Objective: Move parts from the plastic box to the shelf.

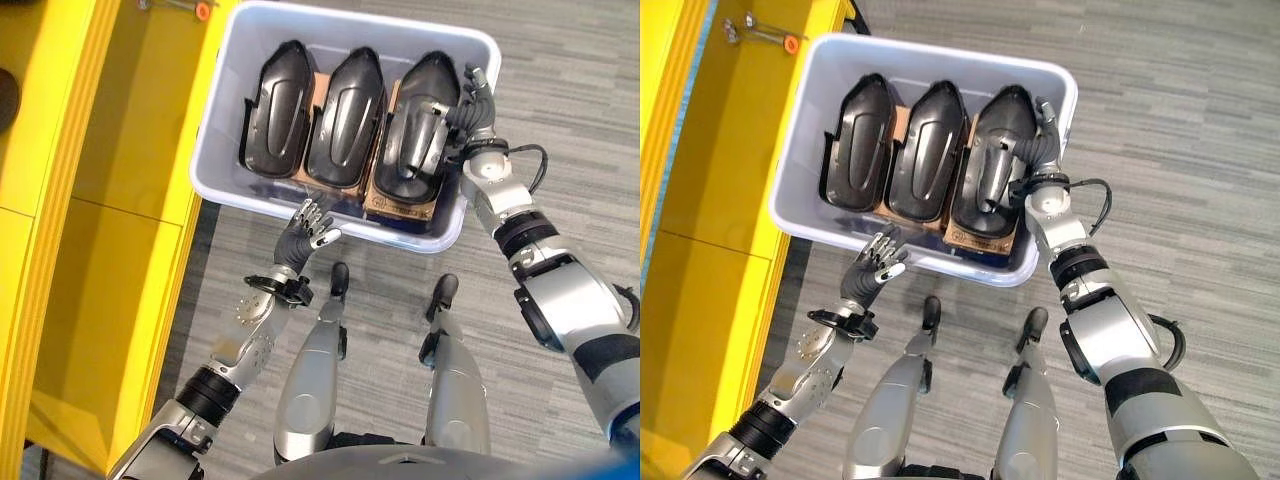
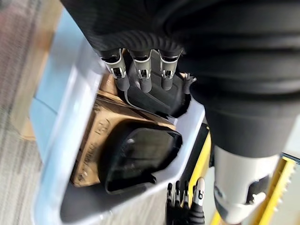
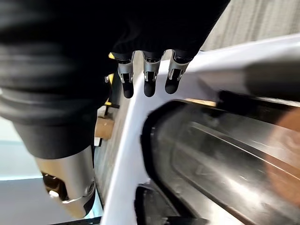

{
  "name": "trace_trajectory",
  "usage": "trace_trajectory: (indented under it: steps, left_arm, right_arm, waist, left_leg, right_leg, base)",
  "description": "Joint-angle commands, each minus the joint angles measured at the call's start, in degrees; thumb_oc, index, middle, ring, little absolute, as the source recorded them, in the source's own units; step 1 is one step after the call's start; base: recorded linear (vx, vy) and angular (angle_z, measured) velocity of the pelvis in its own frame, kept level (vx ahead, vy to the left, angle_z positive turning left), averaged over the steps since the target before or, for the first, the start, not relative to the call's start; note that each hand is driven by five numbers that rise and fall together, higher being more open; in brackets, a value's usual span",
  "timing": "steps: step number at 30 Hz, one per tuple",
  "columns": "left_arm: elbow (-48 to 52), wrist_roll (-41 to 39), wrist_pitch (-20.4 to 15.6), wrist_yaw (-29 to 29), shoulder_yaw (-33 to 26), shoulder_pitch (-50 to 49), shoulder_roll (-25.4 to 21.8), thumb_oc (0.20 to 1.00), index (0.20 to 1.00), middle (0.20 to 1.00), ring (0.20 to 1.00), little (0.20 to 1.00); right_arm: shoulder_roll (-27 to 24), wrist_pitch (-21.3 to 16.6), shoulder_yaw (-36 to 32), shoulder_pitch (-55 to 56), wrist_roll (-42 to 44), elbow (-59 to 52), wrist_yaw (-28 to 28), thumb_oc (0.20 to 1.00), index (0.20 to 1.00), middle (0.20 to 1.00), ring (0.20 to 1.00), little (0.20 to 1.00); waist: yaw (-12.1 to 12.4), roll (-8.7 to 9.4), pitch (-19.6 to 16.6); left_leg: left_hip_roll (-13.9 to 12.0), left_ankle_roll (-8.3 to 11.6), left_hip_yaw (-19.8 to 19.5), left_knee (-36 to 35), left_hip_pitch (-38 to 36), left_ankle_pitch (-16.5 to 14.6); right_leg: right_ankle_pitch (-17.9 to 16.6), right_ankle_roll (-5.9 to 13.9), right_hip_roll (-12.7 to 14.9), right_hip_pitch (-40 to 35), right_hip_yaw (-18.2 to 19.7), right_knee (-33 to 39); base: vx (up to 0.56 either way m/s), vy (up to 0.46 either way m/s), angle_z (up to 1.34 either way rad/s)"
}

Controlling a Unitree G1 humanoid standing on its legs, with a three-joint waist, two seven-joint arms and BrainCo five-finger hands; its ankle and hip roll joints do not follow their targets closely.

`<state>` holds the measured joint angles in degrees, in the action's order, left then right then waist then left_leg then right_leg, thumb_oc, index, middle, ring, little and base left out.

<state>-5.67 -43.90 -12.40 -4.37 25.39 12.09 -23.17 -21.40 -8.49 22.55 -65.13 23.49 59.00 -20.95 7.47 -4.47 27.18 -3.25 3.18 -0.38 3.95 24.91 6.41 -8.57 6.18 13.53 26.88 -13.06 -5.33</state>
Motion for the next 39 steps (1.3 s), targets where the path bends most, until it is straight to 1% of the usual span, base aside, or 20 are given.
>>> trace_trajectory:
  steps: [1,7,14,25,30,31,32,33,34,35,38,39]
  left_arm:
    - [6.7,0.0,-3.7,-1.1,-0.2,0.9,-2.7,1.0,1.0,1.0,1.0,1.0]
    - [6.2,-0.1,-4.1,-1.7,1.1,2.7,-2.0,1.0,1.0,1.0,1.0,1.0]
    - [5.5,-0.3,-4.5,-2.4,1.8,3.5,-1.4,1.0,1.0,1.0,1.0,1.0]
    - [5.5,-0.2,-5.3,-3.3,2.4,3.7,-1.0,1.0,1.0,1.0,1.0,1.0]
    - [5.5,0.1,-5.7,-4.0,2.1,3.7,-1.2,1.0,1.0,1.0,1.0,1.0]
    - [5.5,0.3,-5.8,-4.2,1.8,3.6,-1.3,1.0,1.0,1.0,1.0,1.0]
    - [5.5,0.3,-5.8,-4.2,1.8,3.6,-1.2,1.0,1.0,1.0,1.0,1.0]
    - [5.4,0.6,-6.0,-4.5,1.5,3.5,-1.4,1.0,1.0,1.0,1.0,1.0]
    - [5.4,0.6,-6.0,-4.5,1.5,3.5,-1.4,1.0,1.0,1.0,1.0,1.0]
    - [5.4,0.9,-6.1,-4.6,1.2,3.7,-1.5,1.0,1.0,1.0,1.0,1.0]
    - [5.8,0.9,-6.3,-4.1,1.0,3.6,-1.9,1.0,1.0,1.0,1.0,1.0]
    - [5.8,0.9,-6.4,-3.8,0.8,3.5,-2.1,1.0,1.0,1.0,1.0,1.0]
  right_arm:
    - [0.2,-2.4,3.0,-5.9,1.2,0.5,-0.4,1.0,1.0,1.0,1.0,1.0]
    - [2.4,-1.4,5.5,-6.3,0.0,3.9,0.6,1.0,1.0,1.0,1.0,1.0]
    - [5.1,-0.8,6.8,-4.4,-1.5,5.2,1.3,1.0,1.0,1.0,1.0,1.0]
    - [6.1,0.3,8.8,-2.5,-6.1,7.6,1.4,1.0,1.0,1.0,1.0,1.0]
    - [4.8,0.4,8.9,-2.3,-8.6,5.9,-0.2,1.0,1.0,1.0,1.0,1.0]
    - [3.5,0.4,9.5,-2.5,-10.7,4.4,-1.0,1.0,1.0,1.0,1.0,1.0]
    - [3.5,0.5,9.5,-2.5,-10.7,4.4,-1.0,1.0,1.0,1.0,1.0,1.0]
    - [1.7,0.7,10.6,-2.7,-13.9,2.1,-1.8,1.0,1.0,1.0,1.0,1.0]
    - [1.7,0.8,10.6,-2.7,-13.9,2.1,-1.8,1.0,1.0,1.0,1.0,1.0]
    - [-0.7,1.7,12.3,-3.2,-18.4,0.3,-2.1,1.0,1.0,1.0,1.0,1.0]
    - [-5.0,2.3,13.4,-4.0,-22.6,-0.8,-2.6,1.0,1.0,1.0,1.0,1.0]
    - [-7.5,2.5,14.0,-4.2,-24.9,-2.1,-2.9,1.0,1.0,1.0,1.0,1.0]
  waist:
    - [1.5,2.97,1.1]
    - [2.0,2.44,2.6]
    - [2.4,2.24,2.6]
    - [2.8,2.18,2.6]
    - [2.6,2.52,2.6]
    - [2.3,2.87,2.6]
    - [2.3,2.87,2.6]
    - [1.8,3.29,2.6]
    - [1.8,3.28,2.6]
    - [1.4,3.75,2.6]
    - [1.1,4.13,2.6]
    - [0.9,4.4,2.6]
  left_leg:
    - [-1.2,-0.63,2.4,6.8,4.5,-6.0]
    - [-0.7,-0.86,1.9,7.7,6.2,-6.0]
    - [-0.4,-1.07,1.5,8.3,8.0,-6.1]
    - [0.0,-1.22,0.7,8.6,9.7,-6.0]
    - [0.1,-1.28,0.6,8.6,9.8,-6.0]
    - [0.0,-1.26,0.8,8.6,9.8,-6.0]
    - [0.0,-1.26,0.8,8.6,9.8,-6.0]
    - [-0.2,-1.24,0.9,8.6,9.6,-6.1]
    - [-0.2,-1.24,0.9,8.6,9.6,-6.1]
    - [-0.2,-1.2,0.9,8.5,9.4,-6.2]
    - [-0.3,-1.17,0.9,8.5,9.1,-6.4]
    - [-0.4,-1.1,0.9,8.6,9.0,-6.4]
  right_leg:
    - [3.1,1.5,2.6,-4.2,-0.3,0.7]
    - [3.5,1.35,2.7,-3.0,-0.5,-0.1]
    - [3.6,1.34,2.8,-1.8,-0.9,-0.4]
    - [3.7,1.44,3.0,-1.0,-1.5,-0.5]
    - [3.7,1.46,2.9,-1.0,-1.6,-0.3]
    - [3.6,1.46,2.8,-1.0,-1.5,-0.3]
    - [3.6,1.46,2.8,-1.0,-1.5,-0.3]
    - [3.7,1.48,2.8,-1.0,-1.4,-0.3]
    - [3.7,1.48,2.8,-1.0,-1.4,-0.3]
    - [3.6,1.56,2.7,-1.1,-1.3,-0.3]
    - [3.6,1.71,2.7,-1.4,-1.2,-0.2]
    - [3.6,1.72,2.6,-1.5,-1.1,-0.2]
  base:
    - [-0.02,-0.001,0.03]
    - [0.0,0.001,0.02]
    - [0.0,0.0,0.02]
    - [0.0,0.002,0.05]
    - [0.0,0.001,0.01]
    - [0.0,0.0,0.0]
    - [0.0,0.0,0.0]
    - [0.0,0.0,0.0]
    - [0.0,0.02,0.05]
    - [0.0,0.01,0.06]
    - [0.0,0.007,0.07]
    - [0.0,0.005,0.04]
